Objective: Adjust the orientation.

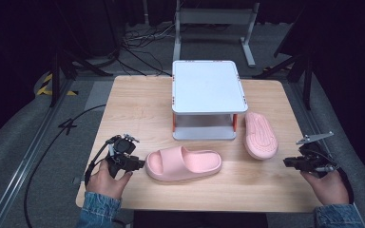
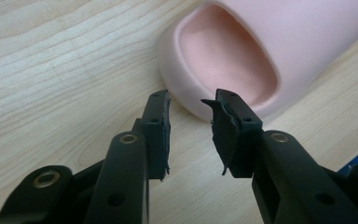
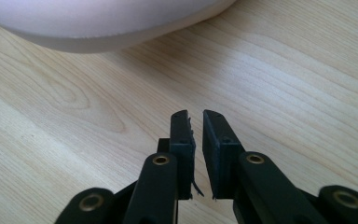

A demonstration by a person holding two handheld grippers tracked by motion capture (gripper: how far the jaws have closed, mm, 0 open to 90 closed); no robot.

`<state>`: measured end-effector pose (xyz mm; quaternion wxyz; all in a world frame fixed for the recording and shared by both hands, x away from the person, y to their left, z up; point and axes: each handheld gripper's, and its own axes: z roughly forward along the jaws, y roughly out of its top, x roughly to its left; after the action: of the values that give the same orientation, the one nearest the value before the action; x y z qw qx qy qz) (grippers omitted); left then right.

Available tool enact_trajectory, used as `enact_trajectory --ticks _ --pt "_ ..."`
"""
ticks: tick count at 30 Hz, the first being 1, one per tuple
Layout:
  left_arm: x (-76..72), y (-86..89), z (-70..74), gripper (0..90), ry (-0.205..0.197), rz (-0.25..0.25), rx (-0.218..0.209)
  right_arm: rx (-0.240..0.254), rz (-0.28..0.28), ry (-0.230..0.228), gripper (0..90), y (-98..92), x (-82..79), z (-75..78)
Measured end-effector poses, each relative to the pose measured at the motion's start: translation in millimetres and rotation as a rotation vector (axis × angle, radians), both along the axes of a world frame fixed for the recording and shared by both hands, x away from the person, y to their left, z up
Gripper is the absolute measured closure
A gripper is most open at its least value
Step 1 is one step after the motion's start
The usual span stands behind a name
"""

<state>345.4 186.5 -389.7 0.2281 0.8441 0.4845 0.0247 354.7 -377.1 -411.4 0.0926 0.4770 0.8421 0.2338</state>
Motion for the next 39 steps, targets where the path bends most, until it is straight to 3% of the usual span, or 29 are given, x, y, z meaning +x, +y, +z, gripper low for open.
enact_trajectory --ticks 12,17,20,25,32,37,39 --pt "-5.9 -3.8 3.9 65.0 0.017 -0.013 -0.002 0.000 0.020 0.014 76.5 7.0 3.3 -1.4" --pt "-10.4 -12.3 7.6 62.0 0.008 -0.046 -0.020 0.001 0.016 0.013 75.5 7.5 3.4 -1.0" --pt "-12.4 -21.4 8.9 60.7 -0.006 -0.108 -0.031 0.003 0.016 0.016 74.7 8.6 3.7 -3.0" --pt "-16.2 -37.8 5.7 63.8 0.055 -0.180 -0.044 0.001 0.024 0.015 74.7 9.0 3.3 -3.2" --pt "-18.4 -61.8 -10.3 68.1 0.149 -0.290 0.028 0.001 0.028 0.020 74.4 10.7 3.4 -4.2" --pt "-14.0 -64.5 -22.8 69.2 0.210 -0.286 0.062 0.001 0.027 0.027 74.1 11.9 3.9 -7.0" --pt "-13.3 -65.9 -25.6 69.2 0.216 -0.291 0.073 0.000 0.030 0.030 74.1 11.8 4.0 -7.0"
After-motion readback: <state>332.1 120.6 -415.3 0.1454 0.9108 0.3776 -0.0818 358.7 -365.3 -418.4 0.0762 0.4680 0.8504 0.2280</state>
